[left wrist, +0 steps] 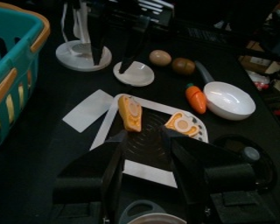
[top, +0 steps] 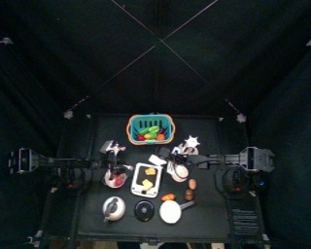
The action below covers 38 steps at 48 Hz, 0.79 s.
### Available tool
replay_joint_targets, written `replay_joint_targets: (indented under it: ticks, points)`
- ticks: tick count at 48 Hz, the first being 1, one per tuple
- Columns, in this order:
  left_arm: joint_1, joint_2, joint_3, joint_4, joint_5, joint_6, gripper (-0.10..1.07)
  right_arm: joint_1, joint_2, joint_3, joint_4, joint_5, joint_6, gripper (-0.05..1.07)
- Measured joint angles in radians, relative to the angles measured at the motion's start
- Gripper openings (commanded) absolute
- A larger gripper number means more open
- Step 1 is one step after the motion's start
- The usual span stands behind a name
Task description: Grab squash half
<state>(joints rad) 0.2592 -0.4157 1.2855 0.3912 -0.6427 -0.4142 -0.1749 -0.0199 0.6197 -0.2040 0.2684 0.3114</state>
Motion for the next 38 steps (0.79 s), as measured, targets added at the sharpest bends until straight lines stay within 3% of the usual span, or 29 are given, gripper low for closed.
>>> replay_joint_targets:
  ticks: [15,25,38]
  points:
    - [-0.002,0.002,-0.011,-0.020,0.055,0.000,0.76,0.091,0.057,-0.072,-0.071,-0.003,-0.003,0.85]
    - [0.000,0.002,-0.012,-0.028,0.057,0.000,0.76,0.095,0.114,-0.124,-0.100,0.005,0.014,0.87]
    - [0.006,0.000,-0.012,-0.028,0.057,0.000,0.76,0.091,0.140,-0.161,-0.058,0.008,0.000,0.97]
